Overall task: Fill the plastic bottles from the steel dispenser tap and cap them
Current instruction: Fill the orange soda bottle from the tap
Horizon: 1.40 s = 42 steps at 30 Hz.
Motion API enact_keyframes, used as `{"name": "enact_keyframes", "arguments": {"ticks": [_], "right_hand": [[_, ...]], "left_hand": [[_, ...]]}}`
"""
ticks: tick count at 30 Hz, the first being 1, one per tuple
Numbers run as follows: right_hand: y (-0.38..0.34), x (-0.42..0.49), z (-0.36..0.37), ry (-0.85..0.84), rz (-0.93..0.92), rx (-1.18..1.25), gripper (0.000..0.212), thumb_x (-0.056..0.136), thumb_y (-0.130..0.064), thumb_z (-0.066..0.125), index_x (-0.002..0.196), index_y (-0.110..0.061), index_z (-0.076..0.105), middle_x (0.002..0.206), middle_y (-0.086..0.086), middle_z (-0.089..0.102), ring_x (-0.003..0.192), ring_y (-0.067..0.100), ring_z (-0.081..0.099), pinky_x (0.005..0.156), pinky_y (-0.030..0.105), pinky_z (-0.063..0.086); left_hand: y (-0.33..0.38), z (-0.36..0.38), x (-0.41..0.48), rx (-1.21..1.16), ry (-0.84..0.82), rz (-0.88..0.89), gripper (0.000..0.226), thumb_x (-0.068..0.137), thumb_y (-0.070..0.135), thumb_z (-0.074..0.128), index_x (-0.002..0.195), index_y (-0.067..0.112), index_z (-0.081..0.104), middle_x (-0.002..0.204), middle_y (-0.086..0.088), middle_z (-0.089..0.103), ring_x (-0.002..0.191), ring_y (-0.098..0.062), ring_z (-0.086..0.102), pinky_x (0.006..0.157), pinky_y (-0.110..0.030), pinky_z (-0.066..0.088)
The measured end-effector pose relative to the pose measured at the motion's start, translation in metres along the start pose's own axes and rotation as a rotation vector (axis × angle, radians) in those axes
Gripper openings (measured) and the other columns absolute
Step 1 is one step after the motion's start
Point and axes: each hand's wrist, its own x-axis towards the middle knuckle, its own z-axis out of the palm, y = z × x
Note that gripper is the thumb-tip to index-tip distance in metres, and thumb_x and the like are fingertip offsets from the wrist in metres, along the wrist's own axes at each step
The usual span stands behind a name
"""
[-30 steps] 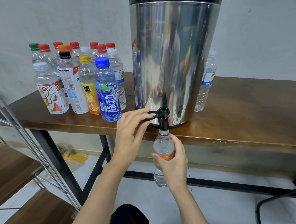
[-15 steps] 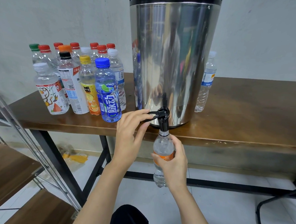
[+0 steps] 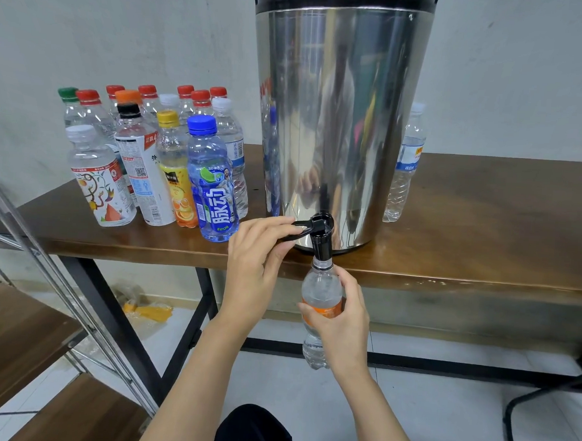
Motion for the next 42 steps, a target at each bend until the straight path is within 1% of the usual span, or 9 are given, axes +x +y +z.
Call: {"name": "enact_keyframes", "arguments": {"ticks": [10,20,24,28,31,35,38,40,42], "right_hand": [[-0.002,0.000,0.000,-0.006,-0.015,0.011,0.077,0.068,-0.011,0.089,0.116,-0.052,0.045,0.121,-0.022,0.055,0.111,-0.012,0.049,0.084,0.002,0.042],[-0.001,0.000,-0.001,-0.012,-0.009,0.016,0.075,0.069,-0.014,0.089,0.117,-0.053,0.046,0.121,-0.024,0.055,0.113,-0.007,0.051,0.085,0.007,0.045],[-0.001,0.000,0.000,-0.007,0.001,0.037,0.074,0.069,-0.013,0.089,0.116,-0.053,0.049,0.120,-0.025,0.056,0.110,-0.005,0.054,0.083,0.008,0.045],[-0.001,-0.001,-0.001,-0.014,0.002,0.043,0.075,0.069,-0.014,0.089,0.116,-0.055,0.047,0.122,-0.022,0.056,0.113,-0.001,0.054,0.086,0.015,0.049],[-0.001,0.000,-0.002,-0.006,-0.004,0.034,0.073,0.069,-0.013,0.089,0.114,-0.054,0.048,0.122,-0.021,0.057,0.111,0.000,0.055,0.083,0.010,0.048],[-0.001,-0.001,-0.002,-0.010,-0.007,0.020,0.073,0.069,-0.015,0.089,0.115,-0.054,0.047,0.122,-0.022,0.056,0.111,-0.002,0.054,0.084,0.012,0.046],[-0.002,-0.001,-0.003,-0.026,0.001,0.017,0.073,0.069,-0.016,0.089,0.116,-0.054,0.046,0.122,-0.022,0.055,0.110,-0.004,0.053,0.083,0.013,0.047],[-0.003,-0.002,-0.004,-0.030,0.001,0.011,0.073,0.069,-0.017,0.089,0.115,-0.054,0.046,0.122,-0.022,0.055,0.109,-0.006,0.053,0.081,0.010,0.046],[-0.003,-0.002,-0.004,-0.030,0.000,0.011,0.073,0.069,-0.016,0.089,0.114,-0.054,0.046,0.121,-0.024,0.055,0.108,-0.008,0.053,0.079,0.006,0.045]], "left_hand": [[0.001,0.002,-0.001,0.005,0.000,-0.014,0.020,0.101,0.027,0.049,0.115,0.035,0.061,0.123,0.012,0.063,0.115,-0.018,0.055,0.098,-0.048,0.040],[0.010,-0.006,0.012,0.095,-0.011,-0.009,0.017,0.099,0.034,0.044,0.106,0.038,0.060,0.112,0.015,0.062,0.108,-0.007,0.041,0.093,-0.031,0.028],[0.025,-0.003,0.037,0.096,-0.028,0.004,0.017,0.097,0.037,0.047,0.104,0.040,0.062,0.104,0.013,0.062,0.105,-0.013,0.041,0.092,-0.039,0.032],[0.036,0.005,0.059,0.056,-0.104,-0.048,0.030,0.095,0.044,0.048,0.120,0.040,0.064,0.095,0.025,0.056,0.100,-0.008,0.039,0.093,-0.046,0.037],[0.024,0.001,0.051,-0.101,-0.058,-0.219,0.034,0.092,0.049,0.051,0.125,0.047,0.054,0.100,0.024,0.062,0.104,-0.011,0.050,0.094,-0.034,0.041],[-0.005,-0.006,0.039,-0.104,0.048,-0.477,0.029,0.100,0.017,0.055,0.128,0.018,0.060,0.098,0.016,0.063,0.090,0.005,0.057,0.081,-0.006,0.040],[-0.035,0.000,0.032,0.133,-0.191,-0.608,0.038,0.099,0.014,0.057,0.137,0.016,0.055,0.127,-0.005,0.061,0.111,-0.016,0.057,0.095,-0.024,0.044],[-0.046,0.007,0.031,0.251,-0.335,-0.633,0.044,0.099,0.017,0.058,0.142,0.015,0.049,0.139,-0.010,0.055,0.126,-0.030,0.049,0.105,-0.040,0.042],[-0.048,0.013,0.032,0.349,-0.422,-0.621,0.048,0.099,0.019,0.057,0.146,0.014,0.044,0.142,-0.011,0.052,0.129,-0.033,0.043,0.105,-0.042,0.038]]}}
